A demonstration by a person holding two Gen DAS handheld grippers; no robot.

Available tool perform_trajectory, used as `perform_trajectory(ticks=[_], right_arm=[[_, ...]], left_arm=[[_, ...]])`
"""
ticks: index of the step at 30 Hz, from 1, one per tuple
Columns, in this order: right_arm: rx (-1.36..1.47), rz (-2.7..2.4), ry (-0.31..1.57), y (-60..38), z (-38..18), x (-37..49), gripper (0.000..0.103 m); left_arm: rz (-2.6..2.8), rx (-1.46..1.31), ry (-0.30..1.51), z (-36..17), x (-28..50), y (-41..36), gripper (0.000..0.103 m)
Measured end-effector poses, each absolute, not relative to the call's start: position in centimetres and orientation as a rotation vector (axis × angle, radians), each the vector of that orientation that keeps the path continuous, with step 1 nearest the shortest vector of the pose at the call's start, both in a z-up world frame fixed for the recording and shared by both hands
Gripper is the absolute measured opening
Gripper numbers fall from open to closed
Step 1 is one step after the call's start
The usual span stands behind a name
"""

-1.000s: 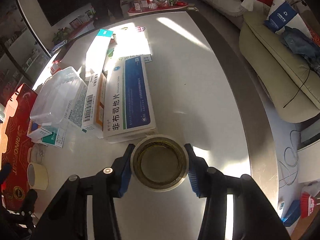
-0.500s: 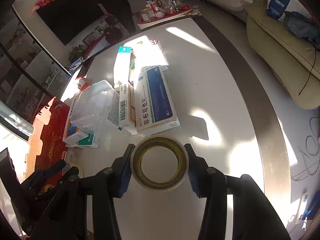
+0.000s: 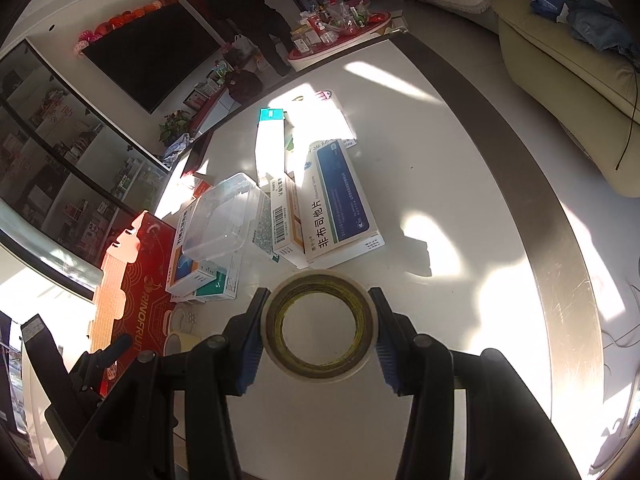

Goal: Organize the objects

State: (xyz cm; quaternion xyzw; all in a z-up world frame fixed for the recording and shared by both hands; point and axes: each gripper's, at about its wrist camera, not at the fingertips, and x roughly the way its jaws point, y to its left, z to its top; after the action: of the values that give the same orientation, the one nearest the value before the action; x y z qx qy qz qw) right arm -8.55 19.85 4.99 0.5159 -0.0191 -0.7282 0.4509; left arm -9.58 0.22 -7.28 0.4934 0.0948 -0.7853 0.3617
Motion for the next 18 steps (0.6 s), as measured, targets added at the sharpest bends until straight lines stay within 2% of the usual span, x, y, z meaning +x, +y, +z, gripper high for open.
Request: perform_trajectory(ticks=[6,7,8,11,12,15,17,18], right_arm=[[1.254,-1.788,-0.071,20.3,5.5,-8.2,0.048],[1.252,-1.787,-0.077,20.4,5.5,-8.2,0.048],[1.251,-1.784,-0.087,20.5,5.6,-8.2,0.048],[1.247,-1.785,-0.119,20.9,5.6,-8.3,0.048],[1.245,-1.784,-0.130,21.0,5.7,-8.3,0.048],[1.239,-1.779,-0.153,21.2,5.8,-8.2,0.048],[1.234,-1.772,-0.161,21.3,5.9,-8.0,0.048],[1.231,-1.771,-0.163,21.4,5.9,-7.9,0.048]], left_arm=[[-1.994,1.295,0.263,-8.9,-10.2,0.0,0.097],[-2.009,1.276,0.271,-8.7,-10.0,-0.1,0.094],[-2.024,1.254,0.272,-8.4,-9.7,-0.2,0.090],[-2.042,1.229,0.249,-7.6,-8.8,-0.7,0.053],[-2.047,1.229,0.250,-7.3,-8.6,-1.0,0.050],[-2.062,1.213,0.278,-6.7,-7.8,-1.4,0.026],[-2.086,1.154,0.280,-5.5,-7.1,-0.8,0.024],[-2.101,1.117,0.246,-4.8,-6.9,0.0,0.027]])
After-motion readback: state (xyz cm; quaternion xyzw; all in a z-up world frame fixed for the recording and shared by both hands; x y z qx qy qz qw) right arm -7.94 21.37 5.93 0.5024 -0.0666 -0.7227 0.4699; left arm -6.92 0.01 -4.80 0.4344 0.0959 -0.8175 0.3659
